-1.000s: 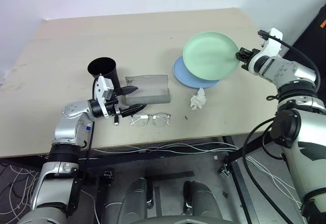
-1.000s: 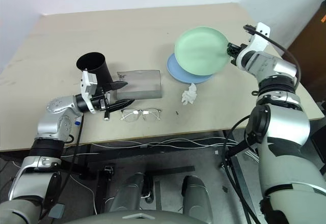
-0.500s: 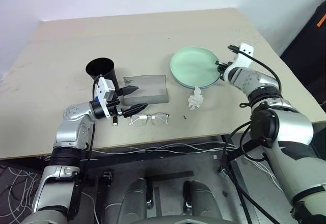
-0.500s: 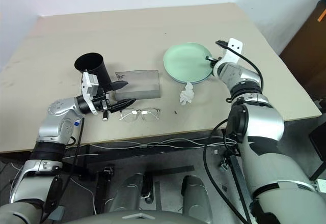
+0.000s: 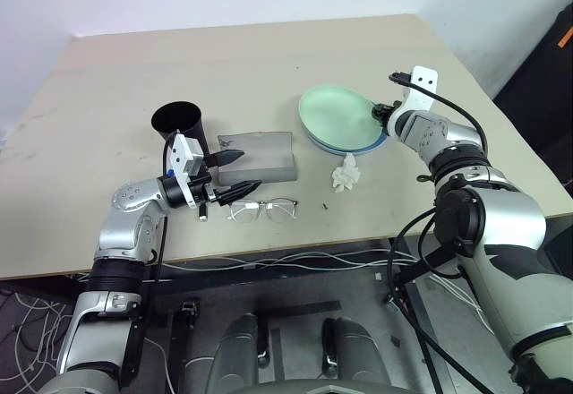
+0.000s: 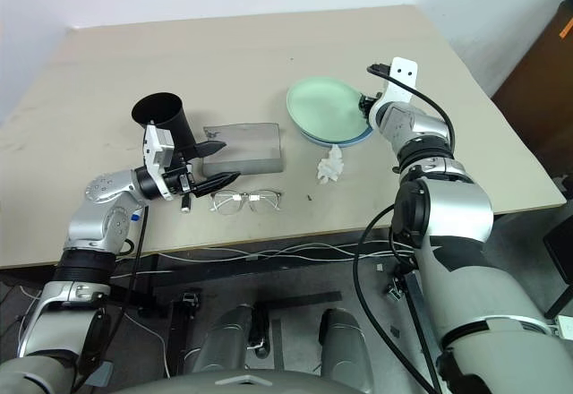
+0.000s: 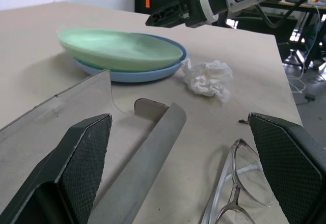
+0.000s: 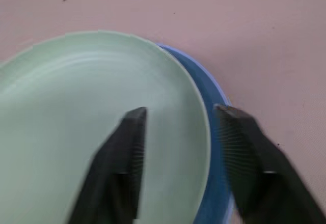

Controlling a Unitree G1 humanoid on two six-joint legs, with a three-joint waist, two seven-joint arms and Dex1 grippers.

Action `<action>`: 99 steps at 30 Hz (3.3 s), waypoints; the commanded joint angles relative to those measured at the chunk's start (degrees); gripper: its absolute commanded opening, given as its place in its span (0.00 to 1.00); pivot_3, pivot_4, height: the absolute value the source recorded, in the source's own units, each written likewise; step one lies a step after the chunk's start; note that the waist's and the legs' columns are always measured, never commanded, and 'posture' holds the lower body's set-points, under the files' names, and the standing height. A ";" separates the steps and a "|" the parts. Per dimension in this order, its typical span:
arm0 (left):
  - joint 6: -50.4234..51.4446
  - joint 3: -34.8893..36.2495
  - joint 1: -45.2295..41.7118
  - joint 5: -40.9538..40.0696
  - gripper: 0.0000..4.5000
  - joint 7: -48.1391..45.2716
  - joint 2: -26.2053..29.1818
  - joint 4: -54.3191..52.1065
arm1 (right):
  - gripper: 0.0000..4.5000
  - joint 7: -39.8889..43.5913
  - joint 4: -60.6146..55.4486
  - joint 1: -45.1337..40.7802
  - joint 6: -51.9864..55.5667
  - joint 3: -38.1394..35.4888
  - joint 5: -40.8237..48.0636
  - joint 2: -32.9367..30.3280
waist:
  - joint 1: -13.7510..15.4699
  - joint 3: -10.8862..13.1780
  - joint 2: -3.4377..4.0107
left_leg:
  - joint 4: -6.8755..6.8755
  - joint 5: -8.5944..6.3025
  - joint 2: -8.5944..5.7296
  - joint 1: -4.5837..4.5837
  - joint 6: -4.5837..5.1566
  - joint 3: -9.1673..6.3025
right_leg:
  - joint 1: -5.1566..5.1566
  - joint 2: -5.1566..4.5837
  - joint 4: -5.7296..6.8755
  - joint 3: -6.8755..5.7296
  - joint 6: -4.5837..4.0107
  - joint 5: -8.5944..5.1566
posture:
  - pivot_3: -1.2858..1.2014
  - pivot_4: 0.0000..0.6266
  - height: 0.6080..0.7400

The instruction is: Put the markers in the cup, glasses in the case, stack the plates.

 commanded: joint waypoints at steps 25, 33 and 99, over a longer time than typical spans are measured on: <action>-0.51 2.03 -0.16 -0.88 1.00 -0.54 1.79 -0.99 | 1.00 35.49 -64.12 24.77 38.66 12.78 10.19 -5.65 | 0.49 -0.02 -0.03 | 0.03 -0.02 0.02 -0.07 -0.02 -0.18 | -0.09 -0.06 -0.02 0.04 -0.03 0.00 | 0.52 0.24 0.99; -1.17 2.45 0.33 -0.79 1.00 -1.16 2.26 -0.05 | 1.00 37.87 -71.56 36.19 34.19 16.72 10.34 -9.51 | 0.44 -0.02 -0.04 | 0.02 -0.11 0.04 -0.05 -0.15 -0.18 | -0.11 -0.05 -0.07 0.04 -0.29 -0.06 | 0.52 0.24 0.99; -1.49 3.89 0.16 -0.17 1.00 1.19 4.09 -1.00 | 0.36 19.71 -20.88 8.86 -5.13 13.26 -2.89 -1.88 | 0.24 0.02 -0.04 | -0.04 -0.02 0.11 -0.08 -0.03 0.25 | -0.27 0.12 -0.06 0.28 -0.11 0.06 | 0.52 0.24 0.99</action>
